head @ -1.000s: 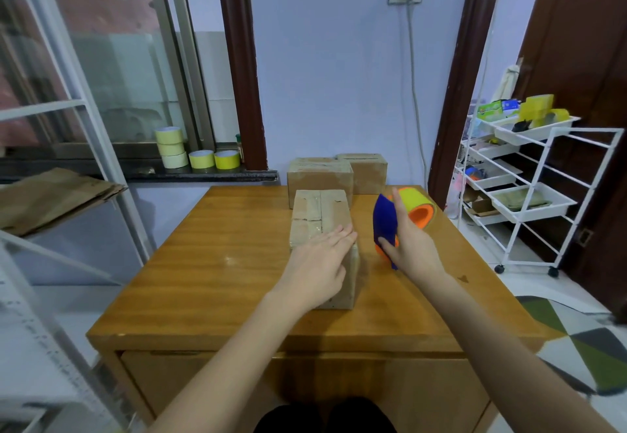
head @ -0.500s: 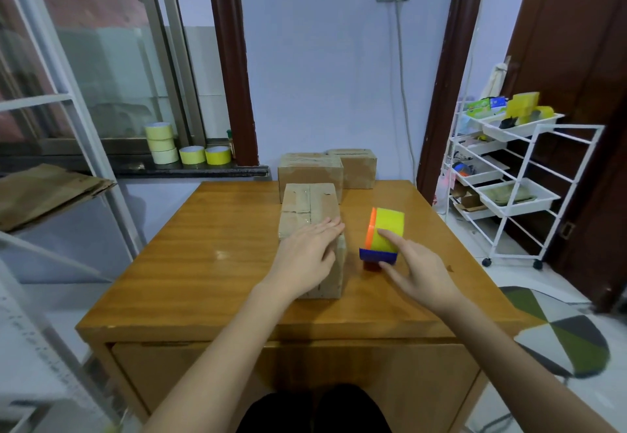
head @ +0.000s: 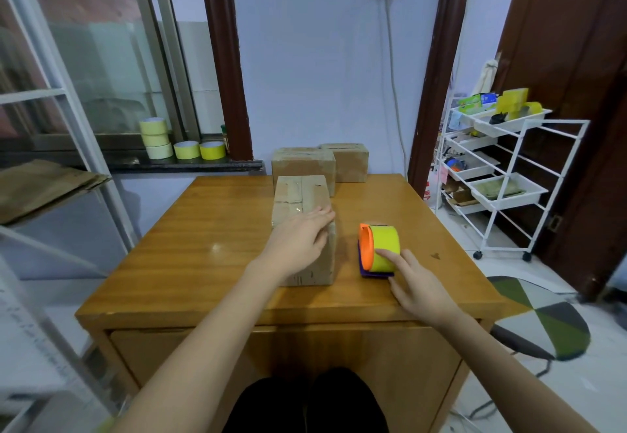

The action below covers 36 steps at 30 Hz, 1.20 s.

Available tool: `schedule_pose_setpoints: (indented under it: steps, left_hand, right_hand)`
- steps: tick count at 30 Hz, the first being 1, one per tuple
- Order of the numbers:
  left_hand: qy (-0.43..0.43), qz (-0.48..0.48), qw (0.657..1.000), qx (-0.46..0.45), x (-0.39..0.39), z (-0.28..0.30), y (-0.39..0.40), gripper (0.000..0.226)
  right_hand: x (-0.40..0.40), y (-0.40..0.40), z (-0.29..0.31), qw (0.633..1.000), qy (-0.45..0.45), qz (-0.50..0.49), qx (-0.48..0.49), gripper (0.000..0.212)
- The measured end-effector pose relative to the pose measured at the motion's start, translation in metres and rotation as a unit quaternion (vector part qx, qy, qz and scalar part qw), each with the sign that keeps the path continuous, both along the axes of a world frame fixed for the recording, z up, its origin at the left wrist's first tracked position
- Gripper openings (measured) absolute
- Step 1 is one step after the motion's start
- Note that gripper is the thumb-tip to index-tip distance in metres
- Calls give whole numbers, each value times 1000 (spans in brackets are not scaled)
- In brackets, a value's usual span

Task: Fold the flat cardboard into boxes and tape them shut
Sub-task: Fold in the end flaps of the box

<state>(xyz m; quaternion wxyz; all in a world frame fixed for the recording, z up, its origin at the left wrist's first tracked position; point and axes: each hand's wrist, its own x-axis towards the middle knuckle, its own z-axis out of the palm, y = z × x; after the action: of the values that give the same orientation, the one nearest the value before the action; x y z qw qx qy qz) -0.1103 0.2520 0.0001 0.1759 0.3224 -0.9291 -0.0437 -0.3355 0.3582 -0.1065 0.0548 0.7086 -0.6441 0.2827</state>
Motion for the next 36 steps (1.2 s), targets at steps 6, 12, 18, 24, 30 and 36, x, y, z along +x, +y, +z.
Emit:
schedule_pose_setpoints:
  steps: [6, 12, 18, 24, 30, 36]
  left_hand:
    - [-88, 0, 994, -63, -1, 14, -5, 62]
    - [392, 41, 896, 203, 17, 28, -10, 39]
    - [521, 121, 725, 434, 27, -12, 9, 54]
    - [515, 107, 687, 501, 18, -28, 13, 74]
    - [560, 25, 667, 491, 51, -20, 6, 48]
    - [360, -1, 878, 316, 90, -24, -9, 57]
  right_hand:
    - [14, 5, 13, 987, 26, -125, -97, 62]
    - [67, -8, 58, 985, -110, -55, -123, 64]
    - [122, -42, 68, 854, -520, 13, 6, 50]
    - [139, -58, 60, 749, -662, 22, -10, 48]
    - [95, -50, 62, 845, -533, 37, 27, 35]
    - [55, -43, 80, 954, -259, 151, 1, 52]
